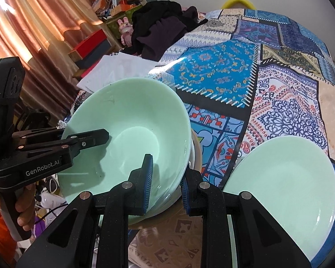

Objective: Organize plates and bowls
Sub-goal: 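Lower the pale green bowl into the white bowl on the stack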

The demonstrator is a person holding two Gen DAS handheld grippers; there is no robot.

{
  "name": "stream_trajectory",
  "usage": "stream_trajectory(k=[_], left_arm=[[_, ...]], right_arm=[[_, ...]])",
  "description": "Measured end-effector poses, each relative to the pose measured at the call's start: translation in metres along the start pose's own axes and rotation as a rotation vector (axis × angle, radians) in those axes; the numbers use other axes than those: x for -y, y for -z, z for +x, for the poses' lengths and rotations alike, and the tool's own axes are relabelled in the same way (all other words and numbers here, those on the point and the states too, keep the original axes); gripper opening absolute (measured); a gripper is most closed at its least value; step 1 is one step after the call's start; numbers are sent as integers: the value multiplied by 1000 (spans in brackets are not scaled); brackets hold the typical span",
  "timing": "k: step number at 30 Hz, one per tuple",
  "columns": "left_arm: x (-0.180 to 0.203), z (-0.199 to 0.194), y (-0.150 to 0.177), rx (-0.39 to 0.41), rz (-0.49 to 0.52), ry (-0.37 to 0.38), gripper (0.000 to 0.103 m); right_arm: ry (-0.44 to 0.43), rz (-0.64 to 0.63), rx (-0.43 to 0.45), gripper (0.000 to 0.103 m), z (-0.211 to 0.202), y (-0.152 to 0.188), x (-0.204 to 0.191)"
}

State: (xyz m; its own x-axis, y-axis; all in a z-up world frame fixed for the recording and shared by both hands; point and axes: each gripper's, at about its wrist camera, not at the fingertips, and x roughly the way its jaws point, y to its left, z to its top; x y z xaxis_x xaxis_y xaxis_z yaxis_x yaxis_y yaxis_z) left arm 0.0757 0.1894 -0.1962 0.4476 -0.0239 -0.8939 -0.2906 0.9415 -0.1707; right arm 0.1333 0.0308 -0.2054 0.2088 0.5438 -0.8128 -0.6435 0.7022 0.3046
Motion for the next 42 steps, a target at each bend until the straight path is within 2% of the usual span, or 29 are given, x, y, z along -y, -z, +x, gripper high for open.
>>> stream_trajectory(k=[13,17,20,29,37,40,42], left_arm=[[1,12,3,-14,26,-9,17],[2,13,3,-13,33,-17,17],[4,14,3,-19,41,-31,17],[3,13,-2,-34,13,-8,19],[8,2,-10,-19,20,-13,29],[6,-7,-10,28,28,-36,36],[7,-15,-10,60,53,-29,47]], right_arm=[[-11,10,-3,22,-1,1,3],[39,0,12,24,-6,1,5],[21,16,12,24,-7,2,12],[14,16,22,24,-12,2,14],[25,4,49,25,-20,1,13],[24,9,47,28,-18,1,15],[25,13,40,29,-16,1,16]])
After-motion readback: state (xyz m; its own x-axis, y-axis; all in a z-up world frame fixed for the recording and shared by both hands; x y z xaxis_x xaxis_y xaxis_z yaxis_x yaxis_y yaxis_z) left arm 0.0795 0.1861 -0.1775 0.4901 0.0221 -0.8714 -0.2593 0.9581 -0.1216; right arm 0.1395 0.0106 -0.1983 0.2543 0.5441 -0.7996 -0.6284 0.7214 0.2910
